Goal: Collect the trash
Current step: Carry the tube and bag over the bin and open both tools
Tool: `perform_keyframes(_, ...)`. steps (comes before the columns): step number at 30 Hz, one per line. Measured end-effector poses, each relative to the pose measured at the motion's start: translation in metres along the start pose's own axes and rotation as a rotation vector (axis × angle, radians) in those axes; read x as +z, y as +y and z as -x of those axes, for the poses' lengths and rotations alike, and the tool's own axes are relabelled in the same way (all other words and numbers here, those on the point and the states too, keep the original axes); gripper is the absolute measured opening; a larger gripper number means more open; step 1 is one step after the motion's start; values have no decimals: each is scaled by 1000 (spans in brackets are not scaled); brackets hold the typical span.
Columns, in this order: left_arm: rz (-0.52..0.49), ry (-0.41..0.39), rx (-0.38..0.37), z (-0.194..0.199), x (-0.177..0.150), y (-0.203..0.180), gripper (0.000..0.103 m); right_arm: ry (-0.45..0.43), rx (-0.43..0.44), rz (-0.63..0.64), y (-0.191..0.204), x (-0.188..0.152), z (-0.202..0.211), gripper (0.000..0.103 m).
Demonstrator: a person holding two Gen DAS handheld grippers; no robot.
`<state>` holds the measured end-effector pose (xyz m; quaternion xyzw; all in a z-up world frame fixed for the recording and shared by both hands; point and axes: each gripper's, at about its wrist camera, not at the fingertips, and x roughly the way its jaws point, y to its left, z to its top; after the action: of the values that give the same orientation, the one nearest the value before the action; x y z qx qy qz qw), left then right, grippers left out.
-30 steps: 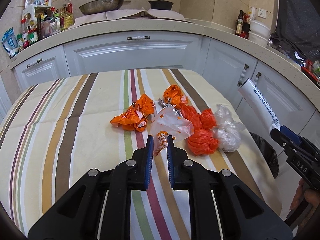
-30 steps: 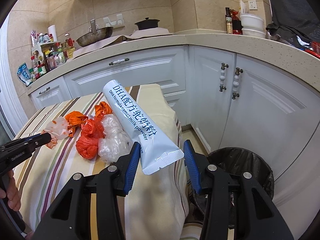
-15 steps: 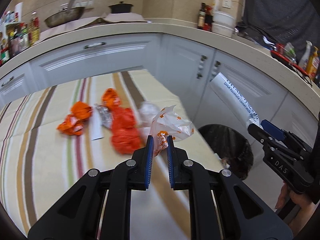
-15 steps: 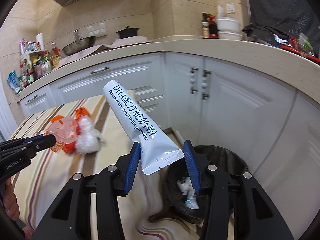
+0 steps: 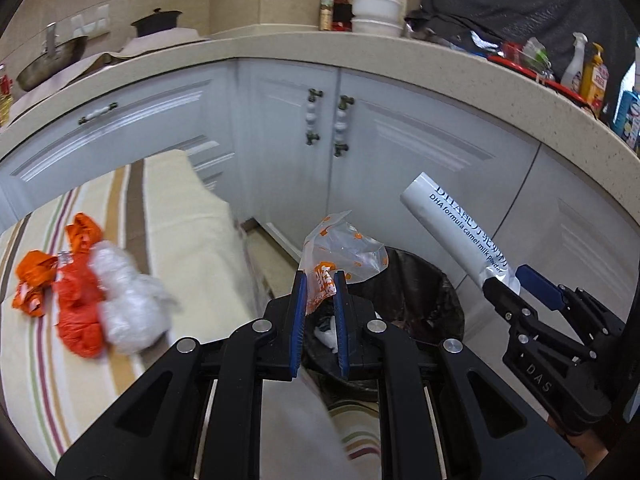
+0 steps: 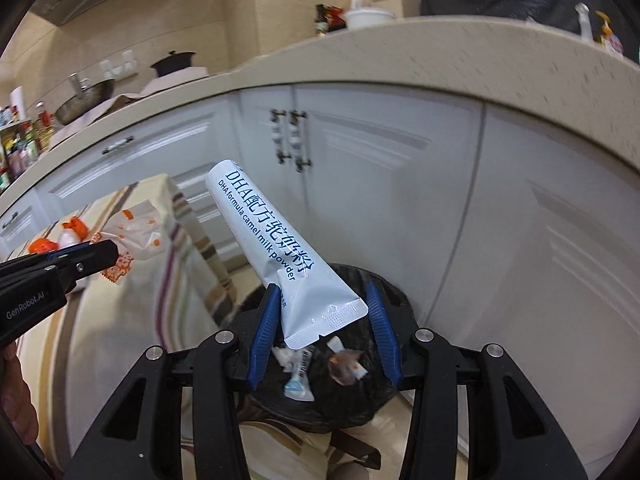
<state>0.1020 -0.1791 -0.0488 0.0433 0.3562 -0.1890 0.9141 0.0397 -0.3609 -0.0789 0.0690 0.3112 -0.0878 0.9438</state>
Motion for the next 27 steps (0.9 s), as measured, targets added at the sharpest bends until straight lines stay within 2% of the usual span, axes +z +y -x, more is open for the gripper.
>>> perform_keyframes(8,-23,41,-1,-32,6,-24,14,25,-29,-29,-15,-4,-16,47)
perform_keyframes(10,-17,54,4,-38,6,-24,15,21,-40,-41,-18,-3,-19,60)
perform_keyframes(11,-15,59,4,-40,7,-24,17,15,-47,-45,-19,-4,-20,61)
perform_keyframes(13,-17,60,11,-41,6,-23,31,13,-50,-49,-20,-3,-20,61)
perform_keyframes(14,-15,56,14,-39,6,-22,41,11,-51,-52,-21,-3,-20,61)
perform_keyframes(22,16,26,9,-17,8,-2,46,-11,-31,-33,-8,4,-13,62)
perform_keyframes(27,40,1,36,6,5,23,52,-34,24,5,19,15,-6,62)
